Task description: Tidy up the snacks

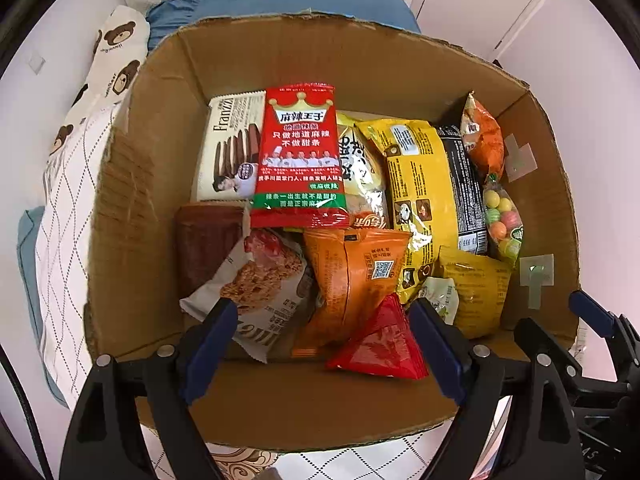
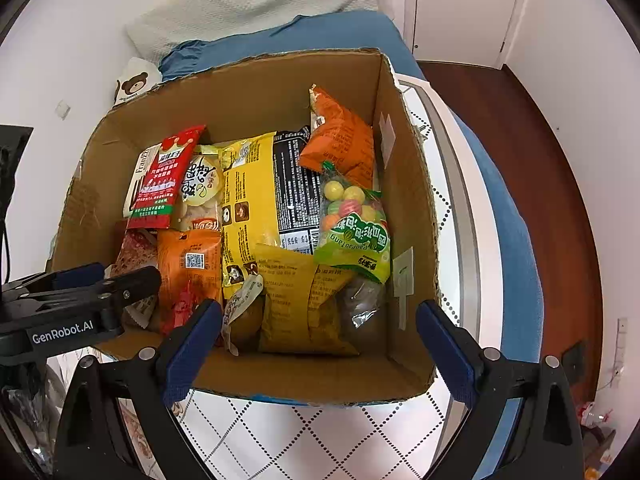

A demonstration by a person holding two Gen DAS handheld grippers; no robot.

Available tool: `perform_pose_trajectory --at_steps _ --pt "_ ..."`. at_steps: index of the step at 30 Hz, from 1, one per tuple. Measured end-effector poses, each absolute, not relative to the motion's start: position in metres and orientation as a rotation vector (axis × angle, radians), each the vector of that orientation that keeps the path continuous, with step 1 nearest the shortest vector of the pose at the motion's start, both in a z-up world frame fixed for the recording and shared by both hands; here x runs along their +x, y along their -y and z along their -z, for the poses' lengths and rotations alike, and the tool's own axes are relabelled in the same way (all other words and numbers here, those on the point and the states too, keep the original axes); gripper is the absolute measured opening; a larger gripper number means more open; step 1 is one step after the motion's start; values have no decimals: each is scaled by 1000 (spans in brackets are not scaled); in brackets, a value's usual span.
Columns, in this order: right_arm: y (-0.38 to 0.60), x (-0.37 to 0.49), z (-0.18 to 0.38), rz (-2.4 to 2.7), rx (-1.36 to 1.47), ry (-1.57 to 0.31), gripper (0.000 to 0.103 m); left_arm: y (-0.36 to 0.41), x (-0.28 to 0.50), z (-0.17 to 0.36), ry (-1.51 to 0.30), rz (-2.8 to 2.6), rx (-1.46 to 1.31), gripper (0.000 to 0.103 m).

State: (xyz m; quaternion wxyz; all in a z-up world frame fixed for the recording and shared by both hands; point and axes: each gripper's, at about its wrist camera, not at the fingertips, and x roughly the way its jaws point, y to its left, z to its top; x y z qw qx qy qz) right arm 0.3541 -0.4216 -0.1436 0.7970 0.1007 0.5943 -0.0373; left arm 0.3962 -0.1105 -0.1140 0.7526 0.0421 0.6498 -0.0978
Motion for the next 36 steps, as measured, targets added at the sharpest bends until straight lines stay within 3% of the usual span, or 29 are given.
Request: perform_pose_trajectory --at_steps 13,36 --pt "420 340 114 112 187 -1205 100 98 377 75 -1315 196 126 88" --pt "393 217 -14 58 132 -916 101 55 244 -38 -983 166 88 88"
